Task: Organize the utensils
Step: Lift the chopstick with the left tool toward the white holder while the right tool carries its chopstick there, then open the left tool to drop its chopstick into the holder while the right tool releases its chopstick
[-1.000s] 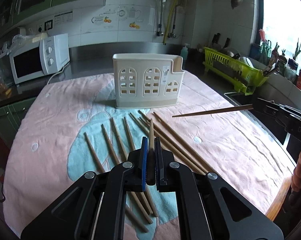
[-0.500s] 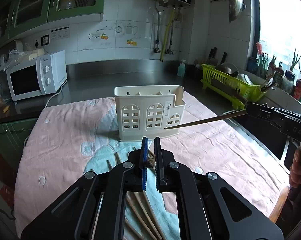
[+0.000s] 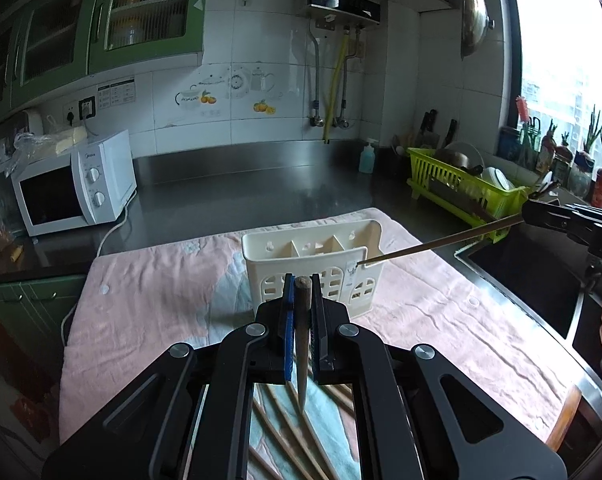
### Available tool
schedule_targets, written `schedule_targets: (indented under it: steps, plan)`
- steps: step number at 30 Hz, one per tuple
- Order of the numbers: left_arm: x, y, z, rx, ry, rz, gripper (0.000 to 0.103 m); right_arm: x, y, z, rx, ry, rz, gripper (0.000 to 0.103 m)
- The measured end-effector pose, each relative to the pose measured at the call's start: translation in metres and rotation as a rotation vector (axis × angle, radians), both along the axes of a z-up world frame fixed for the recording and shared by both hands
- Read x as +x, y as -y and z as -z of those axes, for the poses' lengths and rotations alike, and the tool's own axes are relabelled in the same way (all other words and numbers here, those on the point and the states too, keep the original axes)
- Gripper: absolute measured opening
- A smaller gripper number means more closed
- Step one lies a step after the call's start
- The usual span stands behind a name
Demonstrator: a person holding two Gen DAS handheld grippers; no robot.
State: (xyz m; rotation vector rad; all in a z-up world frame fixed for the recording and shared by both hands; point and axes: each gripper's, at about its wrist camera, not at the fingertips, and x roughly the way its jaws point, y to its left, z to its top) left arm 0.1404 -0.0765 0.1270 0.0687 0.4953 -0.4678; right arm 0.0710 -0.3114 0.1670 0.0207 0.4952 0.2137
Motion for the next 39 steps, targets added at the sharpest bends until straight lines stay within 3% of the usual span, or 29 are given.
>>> schedule_targets:
  steps: [6,14,19,25,39]
  plan:
    - [0.010,0.004,-0.029,-0.003,0.051,0.002,0.005,0.013,0.010,-0.019,-0.020,0.015,0.020,0.006]
    - [0.028,0.004,-0.094,-0.061,0.193,-0.026,0.005,0.030,0.016,-0.039,-0.048,0.021,0.028,0.006]
    - [0.049,0.011,-0.118,-0.083,0.250,-0.054,0.005,0.061,0.020,-0.040,-0.038,-0.073,-0.009,0.006]
    - [0.087,0.023,-0.114,-0.075,0.218,-0.079,0.005,0.098,0.018,-0.032,-0.058,-0.168,-0.030,0.006]
    - [0.159,0.027,-0.057,-0.048,0.056,-0.119,0.005,0.150,0.009,0.008,-0.083,-0.317,-0.062,0.007]
